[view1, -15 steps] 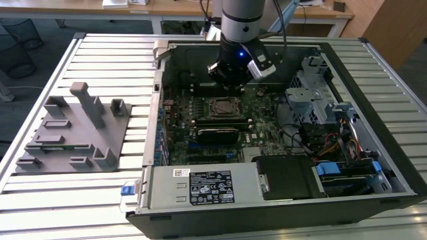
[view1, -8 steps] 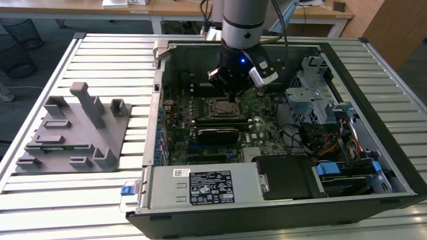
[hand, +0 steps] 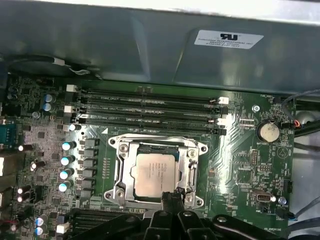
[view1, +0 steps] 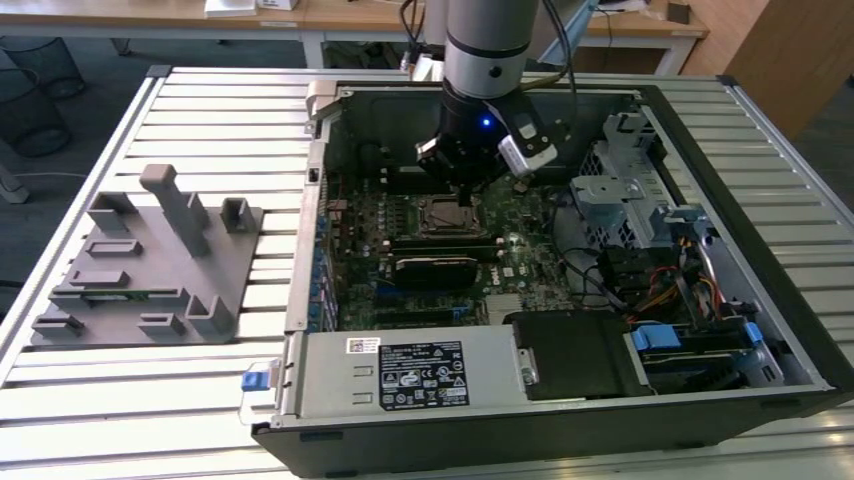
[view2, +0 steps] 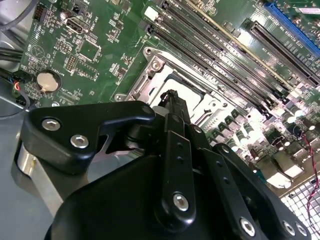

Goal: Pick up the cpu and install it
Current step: 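Install the second cpu locking lever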

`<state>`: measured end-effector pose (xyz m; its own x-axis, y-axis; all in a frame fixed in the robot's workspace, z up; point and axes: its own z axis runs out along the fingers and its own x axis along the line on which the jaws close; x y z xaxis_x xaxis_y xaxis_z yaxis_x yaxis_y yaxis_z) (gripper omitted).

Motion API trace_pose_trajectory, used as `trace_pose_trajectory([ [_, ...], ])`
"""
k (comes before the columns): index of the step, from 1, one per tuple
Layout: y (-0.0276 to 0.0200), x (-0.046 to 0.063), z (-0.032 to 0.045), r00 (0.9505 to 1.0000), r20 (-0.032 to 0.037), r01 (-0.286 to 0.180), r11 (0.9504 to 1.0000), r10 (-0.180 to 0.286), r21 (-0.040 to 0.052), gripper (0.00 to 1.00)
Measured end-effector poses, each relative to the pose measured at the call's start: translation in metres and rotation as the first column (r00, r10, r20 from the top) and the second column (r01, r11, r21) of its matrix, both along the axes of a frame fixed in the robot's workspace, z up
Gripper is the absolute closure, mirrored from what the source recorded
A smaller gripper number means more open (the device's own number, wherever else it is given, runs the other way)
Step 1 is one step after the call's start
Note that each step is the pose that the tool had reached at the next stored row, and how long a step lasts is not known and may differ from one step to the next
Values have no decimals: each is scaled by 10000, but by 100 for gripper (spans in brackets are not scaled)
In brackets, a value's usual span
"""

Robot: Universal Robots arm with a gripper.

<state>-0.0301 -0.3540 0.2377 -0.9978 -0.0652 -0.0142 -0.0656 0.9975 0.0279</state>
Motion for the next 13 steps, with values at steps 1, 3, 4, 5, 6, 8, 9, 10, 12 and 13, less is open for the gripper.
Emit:
trace_pose_trajectory([
  [1,-2,0,1,10000,-1,0,10000,0,-1,89],
  [3,-6,0,1,10000,-1,0,10000,0,-2,89],
  [4,-8,0,1,10000,-1,0,10000,0,-2,89],
  [5,-10,0,1,10000,-1,0,10000,0,-2,89],
  [6,-13,0,1,10000,-1,-1,10000,1,-2,89],
  [8,-19,0,1,10000,-2,-1,10000,1,-3,89],
  [9,-21,0,1,10000,-1,0,10000,0,-2,89],
  [10,-24,0,1,10000,-1,0,10000,0,-2,89],
  [12,-33,0,1,10000,-1,-1,10000,1,-2,89],
  [13,-42,0,1,10000,-2,0,10000,0,-2,89],
])
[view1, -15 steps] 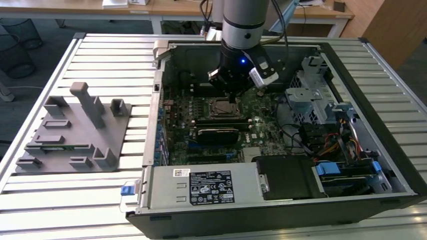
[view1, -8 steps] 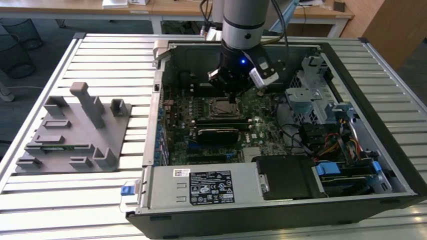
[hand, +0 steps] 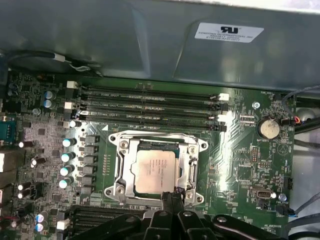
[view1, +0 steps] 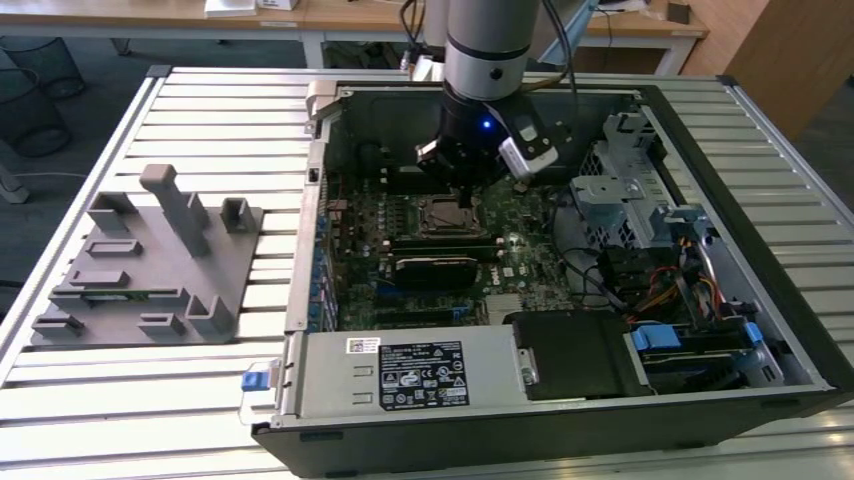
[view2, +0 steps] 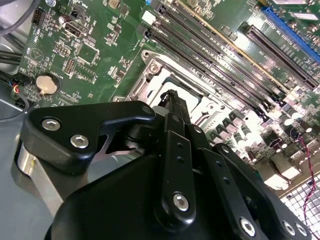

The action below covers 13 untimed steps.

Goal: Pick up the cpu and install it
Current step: 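Install the second cpu locking lever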

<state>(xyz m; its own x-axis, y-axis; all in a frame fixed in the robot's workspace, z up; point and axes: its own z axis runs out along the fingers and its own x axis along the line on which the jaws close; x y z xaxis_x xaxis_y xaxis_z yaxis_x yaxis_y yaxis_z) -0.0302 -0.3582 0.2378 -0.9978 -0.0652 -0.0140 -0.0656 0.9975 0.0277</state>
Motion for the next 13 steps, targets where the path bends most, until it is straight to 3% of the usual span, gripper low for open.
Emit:
trace_pose_trajectory([
  [7,-38,1,15,10000,-12,0,10000,0,28,89],
  [10,-41,1,34,9999,-128,0,9999,1,116,89],
  [13,-74,1,35,9998,-214,1,9999,1,119,89],
])
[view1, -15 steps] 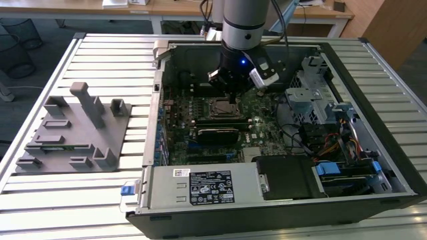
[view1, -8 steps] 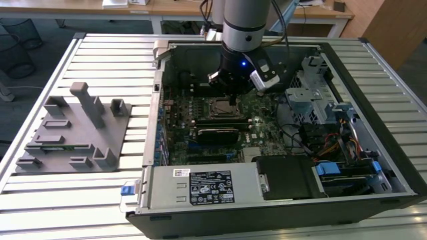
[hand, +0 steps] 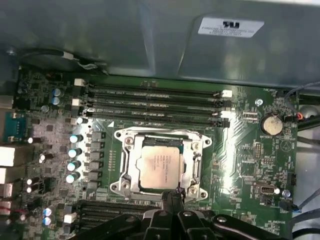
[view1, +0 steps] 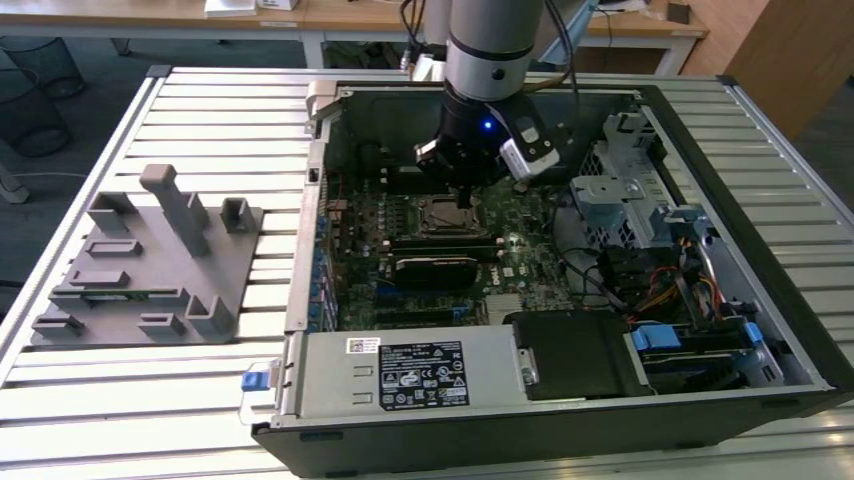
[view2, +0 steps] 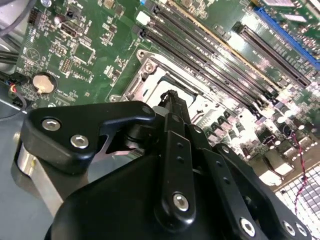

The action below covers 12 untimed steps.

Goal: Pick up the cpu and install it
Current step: 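Install the second cpu locking lever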

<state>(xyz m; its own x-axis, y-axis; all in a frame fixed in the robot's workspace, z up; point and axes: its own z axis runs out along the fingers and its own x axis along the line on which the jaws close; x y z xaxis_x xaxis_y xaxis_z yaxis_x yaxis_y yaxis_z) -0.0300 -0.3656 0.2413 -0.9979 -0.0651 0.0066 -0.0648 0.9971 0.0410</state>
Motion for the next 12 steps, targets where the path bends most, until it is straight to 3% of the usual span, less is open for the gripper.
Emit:
trace_pose_trajectory([
  [1,-174,-4,-1,9998,-187,2,10000,-2,0,89],
  [5,-142,-8,-3,9998,-188,0,10000,0,0,89],
  [9,-186,-34,-12,9998,-188,2,10000,-2,0,89],
  [12,-207,-143,-33,9998,-188,0,10000,0,0,89],
])
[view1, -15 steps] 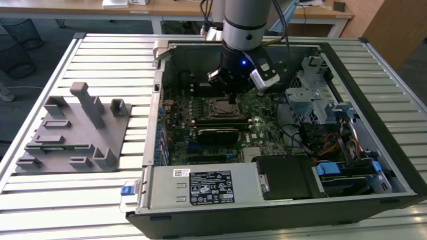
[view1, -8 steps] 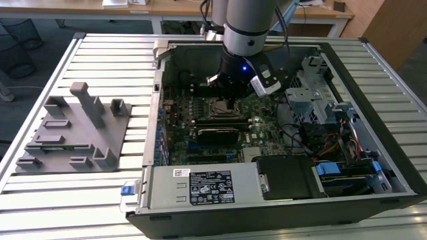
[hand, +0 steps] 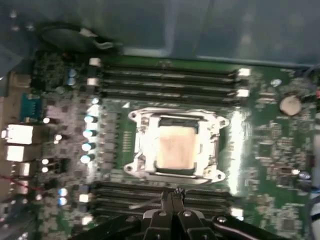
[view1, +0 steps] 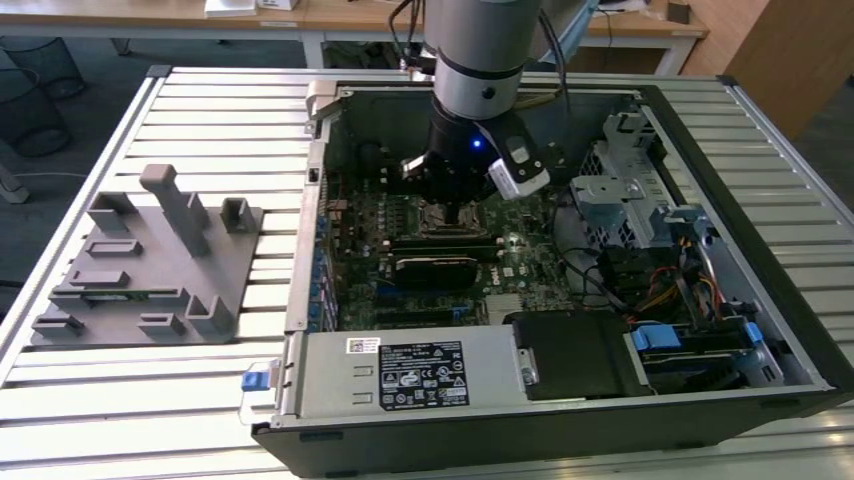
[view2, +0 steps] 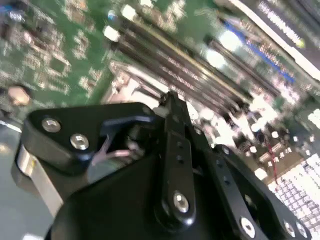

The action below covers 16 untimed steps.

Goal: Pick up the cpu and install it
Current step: 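Install the second cpu locking lever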

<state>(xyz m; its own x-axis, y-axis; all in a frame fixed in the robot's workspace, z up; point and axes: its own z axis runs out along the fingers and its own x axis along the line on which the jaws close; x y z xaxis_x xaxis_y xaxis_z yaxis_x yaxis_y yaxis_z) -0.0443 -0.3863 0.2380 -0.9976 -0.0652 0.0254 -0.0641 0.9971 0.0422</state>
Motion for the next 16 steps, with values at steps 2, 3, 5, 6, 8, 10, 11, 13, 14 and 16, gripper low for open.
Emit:
trace_pose_trajectory([
  [2,-16,-63,-16,10000,0,0,10000,0,2,89],
  [3,-20,-85,-28,10000,1,0,10000,0,6,89],
  [5,-22,-120,-55,10000,0,1,10000,-1,8,89],
  [6,-23,-136,-69,10000,0,1,10000,-1,10,89],
  [8,-23,-165,-98,10000,-1,1,10000,-1,19,89],
  [10,-26,-188,-119,10000,-2,1,10000,-1,64,89],
  [11,-28,-196,-129,10000,-1,1,9999,-1,107,89],
  [13,-30,-198,-146,10000,1,-1,9999,1,170,89],
  [14,-30,-198,-148,10000,1,0,9999,0,170,89],
  [16,-31,-198,-152,10000,0,1,9999,-1,171,89],
])
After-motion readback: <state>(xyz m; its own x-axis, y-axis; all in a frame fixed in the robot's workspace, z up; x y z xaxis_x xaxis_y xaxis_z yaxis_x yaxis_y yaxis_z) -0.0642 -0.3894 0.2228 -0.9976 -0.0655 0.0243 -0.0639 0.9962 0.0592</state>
